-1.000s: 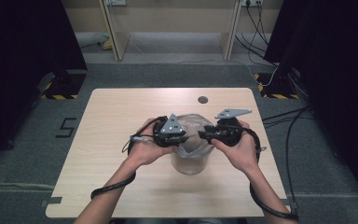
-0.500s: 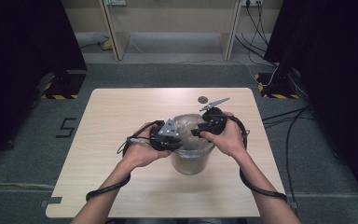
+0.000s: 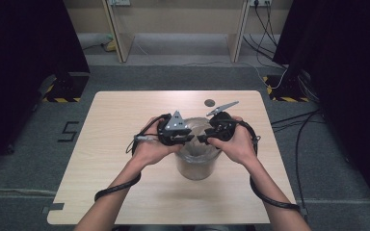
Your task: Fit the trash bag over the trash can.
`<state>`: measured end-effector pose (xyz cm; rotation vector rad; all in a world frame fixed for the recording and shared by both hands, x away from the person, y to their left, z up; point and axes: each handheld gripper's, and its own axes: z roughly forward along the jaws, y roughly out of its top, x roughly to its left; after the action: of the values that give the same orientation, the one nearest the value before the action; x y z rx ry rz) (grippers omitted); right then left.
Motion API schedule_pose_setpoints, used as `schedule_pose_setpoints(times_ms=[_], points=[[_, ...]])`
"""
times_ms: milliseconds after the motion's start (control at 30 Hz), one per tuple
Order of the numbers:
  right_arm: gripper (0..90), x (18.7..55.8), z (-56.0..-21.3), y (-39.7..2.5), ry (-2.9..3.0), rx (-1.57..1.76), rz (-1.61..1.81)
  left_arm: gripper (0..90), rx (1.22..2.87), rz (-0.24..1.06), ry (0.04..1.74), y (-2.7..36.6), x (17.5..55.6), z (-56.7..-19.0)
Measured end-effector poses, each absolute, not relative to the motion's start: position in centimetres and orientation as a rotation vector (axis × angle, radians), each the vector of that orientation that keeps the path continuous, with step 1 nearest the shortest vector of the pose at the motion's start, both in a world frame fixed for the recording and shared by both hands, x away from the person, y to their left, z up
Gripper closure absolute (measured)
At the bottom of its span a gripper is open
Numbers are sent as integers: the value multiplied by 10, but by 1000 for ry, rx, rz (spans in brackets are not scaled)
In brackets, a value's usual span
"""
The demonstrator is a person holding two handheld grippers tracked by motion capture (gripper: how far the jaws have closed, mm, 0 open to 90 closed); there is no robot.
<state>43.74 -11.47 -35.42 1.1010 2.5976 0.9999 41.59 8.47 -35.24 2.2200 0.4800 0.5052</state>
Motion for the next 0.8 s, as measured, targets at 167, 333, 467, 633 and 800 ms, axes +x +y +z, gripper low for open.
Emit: schedule_pose_setpoints(times_ms=[167, 333, 467, 633, 800], points=[[567, 427, -358, -116, 2662, 1074, 926, 759, 2285, 495, 468, 71, 432, -362], [569, 421, -360, -119, 2695, 1055, 874, 768, 2328, 568, 480, 69, 441, -371], [568, 419, -361, -120, 2704, 1052, 868, 770, 2327, 628, 488, 71, 444, -372], [565, 418, -364, -120, 2714, 1057, 859, 760, 2312, 650, 494, 73, 448, -374], [557, 418, -365, -120, 2715, 1054, 862, 758, 2288, 651, 509, 75, 451, -378]])
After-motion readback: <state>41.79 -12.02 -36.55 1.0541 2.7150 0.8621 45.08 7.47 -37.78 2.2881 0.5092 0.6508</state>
